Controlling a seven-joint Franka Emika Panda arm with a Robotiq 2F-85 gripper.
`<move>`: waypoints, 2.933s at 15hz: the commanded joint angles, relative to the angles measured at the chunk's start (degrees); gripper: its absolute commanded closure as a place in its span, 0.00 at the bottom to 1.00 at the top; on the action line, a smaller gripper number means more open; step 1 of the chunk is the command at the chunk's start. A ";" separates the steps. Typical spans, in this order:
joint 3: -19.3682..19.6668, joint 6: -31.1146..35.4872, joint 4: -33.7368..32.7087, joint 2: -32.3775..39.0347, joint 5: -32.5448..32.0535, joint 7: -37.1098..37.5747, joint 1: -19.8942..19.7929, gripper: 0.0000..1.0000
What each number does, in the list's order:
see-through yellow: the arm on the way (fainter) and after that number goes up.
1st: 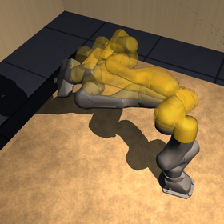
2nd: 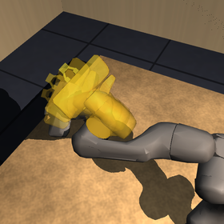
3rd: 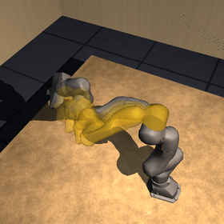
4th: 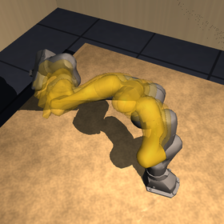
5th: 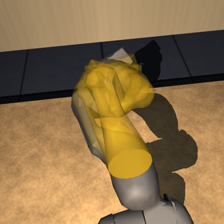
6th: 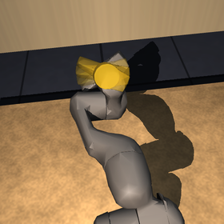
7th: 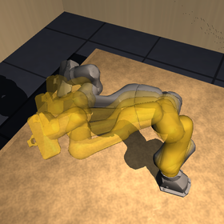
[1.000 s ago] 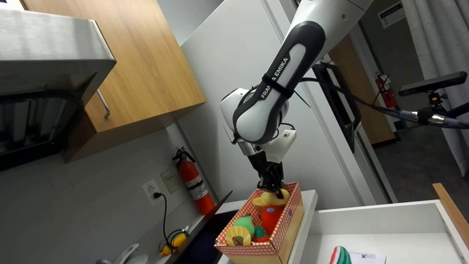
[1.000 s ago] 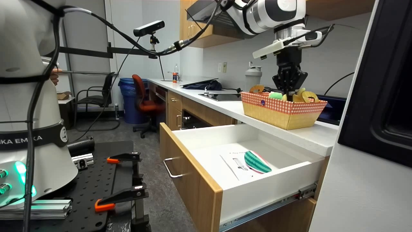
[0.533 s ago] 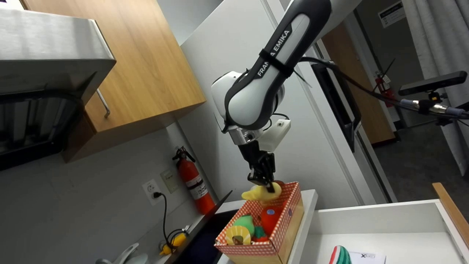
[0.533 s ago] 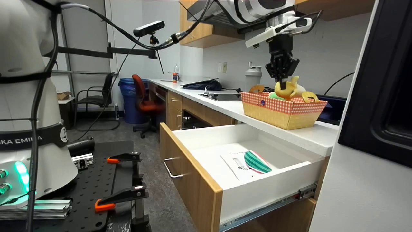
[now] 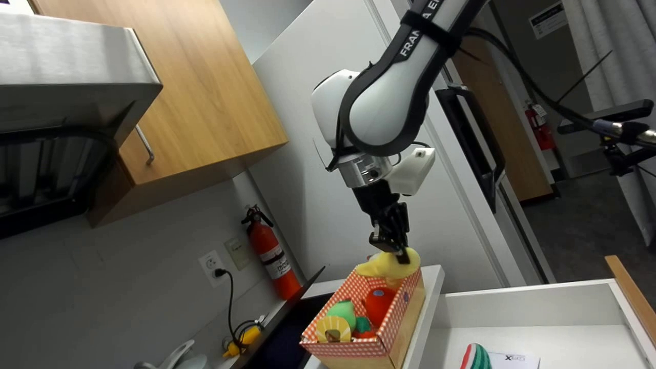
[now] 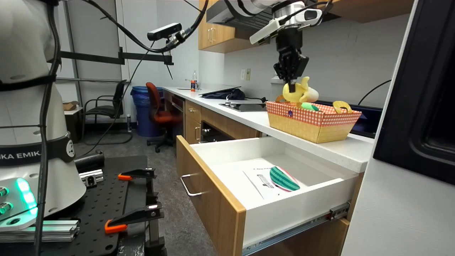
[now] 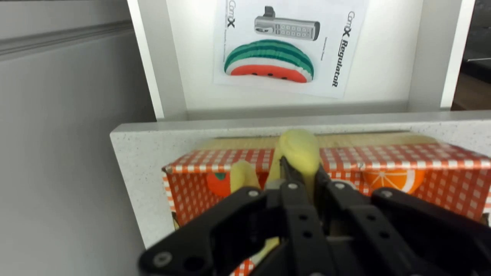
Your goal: Put the watermelon, banana and big orange plush in the top drawer below the countertop
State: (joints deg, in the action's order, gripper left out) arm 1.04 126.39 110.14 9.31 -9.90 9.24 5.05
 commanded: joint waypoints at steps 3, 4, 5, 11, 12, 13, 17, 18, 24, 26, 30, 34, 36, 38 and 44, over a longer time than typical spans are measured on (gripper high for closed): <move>-1.25 5.92 16.48 -10.45 -2.50 3.81 -0.41 0.98; -1.46 6.49 18.27 -11.43 -2.72 4.13 -0.52 0.98; -1.65 6.85 19.82 -12.21 -2.89 4.53 -0.65 0.98; -2.37 6.86 25.31 -14.44 -2.66 5.18 -1.22 0.69; -2.41 6.48 25.54 -14.42 -2.47 4.93 -1.26 0.64; -2.44 6.28 25.73 -14.41 -2.39 4.75 -1.31 0.59; -2.46 5.23 25.21 -13.77 -2.47 4.12 -1.38 0.28; -2.45 4.97 24.90 -13.59 -2.54 4.01 -1.39 0.19; -2.40 3.30 21.02 -11.92 -3.16 3.10 -1.50 0.00; -2.64 2.72 18.81 -11.07 -3.50 3.05 -1.30 0.00; -3.04 1.76 12.96 -8.86 -4.20 2.34 -1.07 0.00; -3.12 0.12 6.27 -5.29 -4.91 1.05 -0.90 0.00; -3.02 -0.95 2.56 -2.93 -5.49 0.40 -0.74 0.00; -2.84 -1.58 -1.18 -0.28 -6.05 -0.38 -0.57 0.00; -2.11 -3.62 -11.45 7.72 -6.20 -3.02 -0.36 0.00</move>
State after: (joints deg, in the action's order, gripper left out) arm -1.41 125.59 105.65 12.10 -15.46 7.99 4.66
